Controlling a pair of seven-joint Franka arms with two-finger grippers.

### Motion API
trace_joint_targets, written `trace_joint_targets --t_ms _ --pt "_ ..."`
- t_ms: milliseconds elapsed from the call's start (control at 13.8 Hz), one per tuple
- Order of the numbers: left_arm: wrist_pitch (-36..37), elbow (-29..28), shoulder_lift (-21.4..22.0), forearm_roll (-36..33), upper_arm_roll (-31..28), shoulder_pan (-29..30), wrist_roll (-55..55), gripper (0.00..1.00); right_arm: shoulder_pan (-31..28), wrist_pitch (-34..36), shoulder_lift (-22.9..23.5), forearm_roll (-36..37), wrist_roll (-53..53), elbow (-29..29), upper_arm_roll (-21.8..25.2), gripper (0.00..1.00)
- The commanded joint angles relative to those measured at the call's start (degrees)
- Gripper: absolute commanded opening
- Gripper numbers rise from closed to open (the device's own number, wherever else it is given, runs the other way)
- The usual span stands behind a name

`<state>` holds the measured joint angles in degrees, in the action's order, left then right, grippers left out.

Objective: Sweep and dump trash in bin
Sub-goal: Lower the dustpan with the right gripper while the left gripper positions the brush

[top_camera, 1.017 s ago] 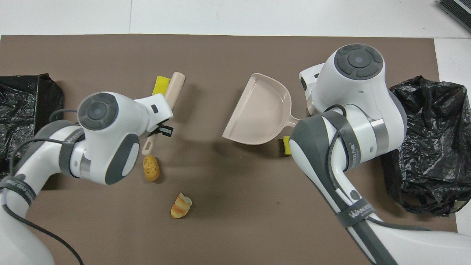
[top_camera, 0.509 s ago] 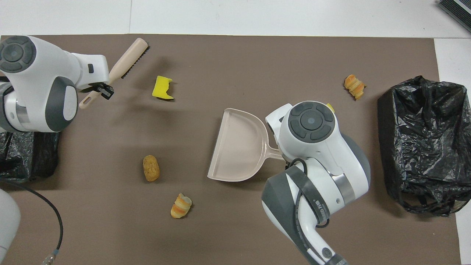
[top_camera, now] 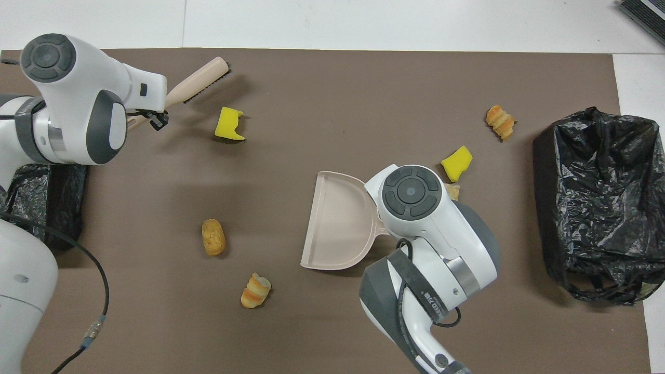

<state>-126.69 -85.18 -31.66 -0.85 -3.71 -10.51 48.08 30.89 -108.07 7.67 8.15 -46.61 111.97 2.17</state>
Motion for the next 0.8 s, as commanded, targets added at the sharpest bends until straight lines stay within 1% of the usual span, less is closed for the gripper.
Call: trace_joint_targets --t_ms 0,73,145,291,509,654,727 --pt "0.0 -2.7 0.1 -0.9 -0.6 -2.8 0.4 0.00 -0.1 0.0 -0.6 1.3 0.5 0.7 -0.1 0.00" --pt "0.4 -3.9 0.5 -0.9 -0.6 -2.8 0.4 0.00 -0.1 0.2 -0.7 1.3 0.4 0.9 -0.1 0.00" --pt "1.3 -5.2 1.8 -1.0 -0.6 -2.9 0.5 0.00 -0.1 0.7 -0.9 1.2 0.4 1.0 -0.1 0.00" --pt "2.1 -11.5 7.2 -1.0 -0.6 -2.9 0.5 0.00 -0.1 1.5 -1.3 1.2 0.4 1.5 -0.2 0.00" --pt "3.8 -24.3 17.2 -0.9 -0.5 -3.5 0.9 0.00 0.0 0.7 -1.7 0.6 1.0 2.4 -0.2 0.00" --pt "4.5 -29.9 20.7 -0.9 -0.4 -5.8 -0.2 0.00 0.2 1.2 -1.8 1.1 0.4 2.4 -0.2 0.00" --pt "5.0 -32.6 22.3 -0.9 -0.4 -7.4 -2.4 0.00 0.9 1.5 -1.9 1.2 0.3 2.4 -0.1 0.00"
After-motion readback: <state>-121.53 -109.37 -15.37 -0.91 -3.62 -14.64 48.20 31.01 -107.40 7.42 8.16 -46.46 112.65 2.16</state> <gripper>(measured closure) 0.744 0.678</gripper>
